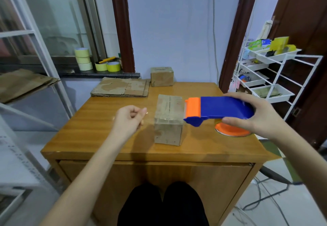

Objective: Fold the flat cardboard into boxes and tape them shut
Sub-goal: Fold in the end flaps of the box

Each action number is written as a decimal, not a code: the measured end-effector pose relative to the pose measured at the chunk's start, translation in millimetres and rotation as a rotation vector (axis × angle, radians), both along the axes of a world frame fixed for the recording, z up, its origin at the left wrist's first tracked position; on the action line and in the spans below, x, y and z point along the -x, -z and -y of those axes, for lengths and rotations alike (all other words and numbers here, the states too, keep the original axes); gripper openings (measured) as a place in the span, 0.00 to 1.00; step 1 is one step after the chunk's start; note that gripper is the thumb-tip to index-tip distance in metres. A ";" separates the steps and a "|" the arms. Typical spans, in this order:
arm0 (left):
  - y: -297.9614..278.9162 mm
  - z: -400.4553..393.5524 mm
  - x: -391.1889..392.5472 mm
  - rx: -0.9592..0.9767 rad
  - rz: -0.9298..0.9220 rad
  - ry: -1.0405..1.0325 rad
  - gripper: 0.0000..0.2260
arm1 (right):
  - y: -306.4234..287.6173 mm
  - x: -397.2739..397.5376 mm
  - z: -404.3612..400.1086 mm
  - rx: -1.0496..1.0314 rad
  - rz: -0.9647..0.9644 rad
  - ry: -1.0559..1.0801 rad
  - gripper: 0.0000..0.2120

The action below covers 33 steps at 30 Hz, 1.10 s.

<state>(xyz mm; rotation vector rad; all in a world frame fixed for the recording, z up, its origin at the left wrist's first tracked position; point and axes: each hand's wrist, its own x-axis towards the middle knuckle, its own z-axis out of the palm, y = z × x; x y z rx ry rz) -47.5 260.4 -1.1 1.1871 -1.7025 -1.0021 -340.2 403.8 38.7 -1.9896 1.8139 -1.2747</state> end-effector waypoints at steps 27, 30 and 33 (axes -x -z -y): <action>2.2 30.2 14.3 0.178 0.232 0.006 0.09 | 3.5 13.7 -0.6 -0.113 -0.106 -0.026 0.33; 9.0 28.9 15.8 0.166 0.231 -0.023 0.09 | 4.4 13.2 1.2 -0.120 -0.145 -0.010 0.36; 13.8 24.2 16.4 0.147 0.209 0.002 0.10 | 3.1 12.2 3.4 -0.112 -0.157 0.017 0.30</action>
